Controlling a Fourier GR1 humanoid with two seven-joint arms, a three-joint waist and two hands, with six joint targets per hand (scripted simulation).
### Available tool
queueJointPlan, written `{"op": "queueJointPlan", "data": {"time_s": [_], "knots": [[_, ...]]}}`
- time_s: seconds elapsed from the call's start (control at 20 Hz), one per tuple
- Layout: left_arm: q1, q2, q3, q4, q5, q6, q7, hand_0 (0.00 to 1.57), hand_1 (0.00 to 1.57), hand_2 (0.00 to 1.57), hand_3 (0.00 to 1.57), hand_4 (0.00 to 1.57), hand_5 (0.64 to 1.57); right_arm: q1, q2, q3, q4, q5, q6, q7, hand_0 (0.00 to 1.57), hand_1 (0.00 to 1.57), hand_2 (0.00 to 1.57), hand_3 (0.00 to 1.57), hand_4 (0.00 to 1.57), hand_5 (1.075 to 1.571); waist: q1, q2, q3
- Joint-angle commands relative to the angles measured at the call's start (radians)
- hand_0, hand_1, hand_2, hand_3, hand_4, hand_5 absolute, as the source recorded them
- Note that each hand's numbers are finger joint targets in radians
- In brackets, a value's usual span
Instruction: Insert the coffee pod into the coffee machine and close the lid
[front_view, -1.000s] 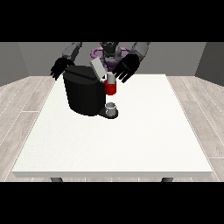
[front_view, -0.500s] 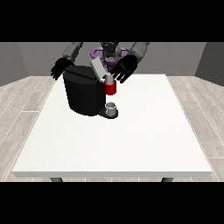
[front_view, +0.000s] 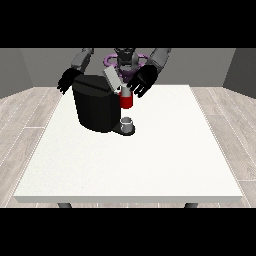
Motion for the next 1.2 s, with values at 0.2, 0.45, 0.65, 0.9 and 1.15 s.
{"op": "queueJointPlan", "data": {"time_s": [0.2,0.45,0.65,0.9,1.15], "knots": [[0.014,0.004,0.009,0.025,0.0,-0.019,-0.016,1.22,1.22,1.25,1.15,0.47,1.571,-0.005,-0.037,-0.014,-0.02,-0.011,0.02,0.037,0.0,0.0,0.0,0.0,0.36,1.571,-0.013,0.002,-0.0007],[0.035,0.015,-0.005,0.01,-0.017,-0.025,-0.046,1.13,1.13,1.17,1.03,0.44,1.571,0.031,-0.019,-0.021,0.002,-0.014,0.01,-0.011,0.0,0.0,0.0,0.0,0.4,1.571,0.013,-0.013,-0.0006],[0.009,-0.015,-0.012,0.023,-0.046,0.038,-0.001,1.11,1.11,1.15,0.98,0.41,1.571,-0.003,0.023,0.032,-0.04,0.03,-0.044,0.044,0.0,0.0,0.0,0.0,0.43,1.571,-0.02,-0.006,-0.0008],[0.028,-0.014,-0.023,0.013,-0.048,-0.002,-0.031,1.06,1.06,1.12,0.96,0.37,1.571,0.015,0.001,0.01,-0.005,0.007,-0.009,0.01,0.0,0.0,0.0,0.0,0.42,1.571,0.014,-0.018,-0.0006],[-0.005,-0.001,-0.014,0.007,-0.049,-0.006,-0.033,1.02,1.02,1.09,0.9,0.37,1.571,-0.021,-0.001,-0.022,0.023,-0.011,-0.02,0.004,0.0,0.0,0.0,0.0,0.41,1.571,0.023,0.018,-0.0005]]}}
